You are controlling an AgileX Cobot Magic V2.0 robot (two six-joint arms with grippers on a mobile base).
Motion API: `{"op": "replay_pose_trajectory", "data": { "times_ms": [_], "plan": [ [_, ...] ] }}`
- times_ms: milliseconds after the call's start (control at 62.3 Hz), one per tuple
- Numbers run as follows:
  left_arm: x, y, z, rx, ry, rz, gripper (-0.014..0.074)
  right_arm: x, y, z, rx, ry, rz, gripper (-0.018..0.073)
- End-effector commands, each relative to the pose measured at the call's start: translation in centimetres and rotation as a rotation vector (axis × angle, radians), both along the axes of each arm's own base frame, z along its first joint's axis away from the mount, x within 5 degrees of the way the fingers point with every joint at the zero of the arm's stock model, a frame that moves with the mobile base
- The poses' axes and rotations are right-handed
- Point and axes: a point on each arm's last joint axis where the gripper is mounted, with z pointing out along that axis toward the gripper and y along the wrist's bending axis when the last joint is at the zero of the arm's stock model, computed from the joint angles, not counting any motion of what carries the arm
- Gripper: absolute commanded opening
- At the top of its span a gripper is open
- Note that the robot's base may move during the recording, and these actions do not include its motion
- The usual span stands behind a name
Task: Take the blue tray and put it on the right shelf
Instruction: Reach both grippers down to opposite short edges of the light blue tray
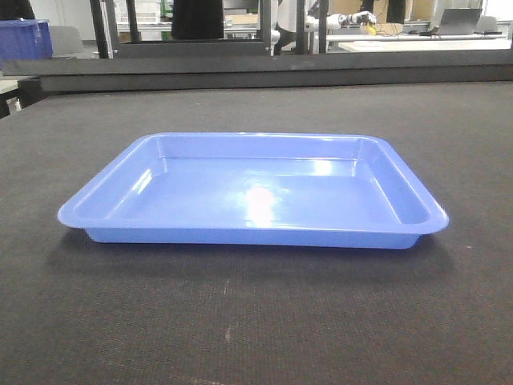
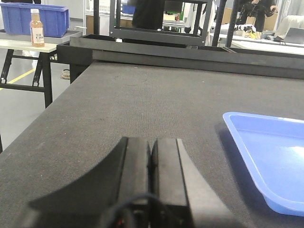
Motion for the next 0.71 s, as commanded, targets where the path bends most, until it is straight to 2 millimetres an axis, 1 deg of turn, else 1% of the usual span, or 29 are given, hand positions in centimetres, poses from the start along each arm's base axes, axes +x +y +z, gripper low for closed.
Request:
{"op": "replay_pose_trajectory", "data": {
  "times_ms": [0, 690],
  "plan": [
    [-0.03, 0.12, -0.28, -0.007, -0.065, 0.013, -0.0048, -0.35, -0.05, 1.7, -0.008, -0.132, -0.006, 0.0057],
    [-0.03, 0.14, -0.2, -0.007, -0.073, 0.014, -0.0048, -0.39, -0.06, 1.95, -0.008, -0.16, -0.008, 0.0057]
  ]
}}
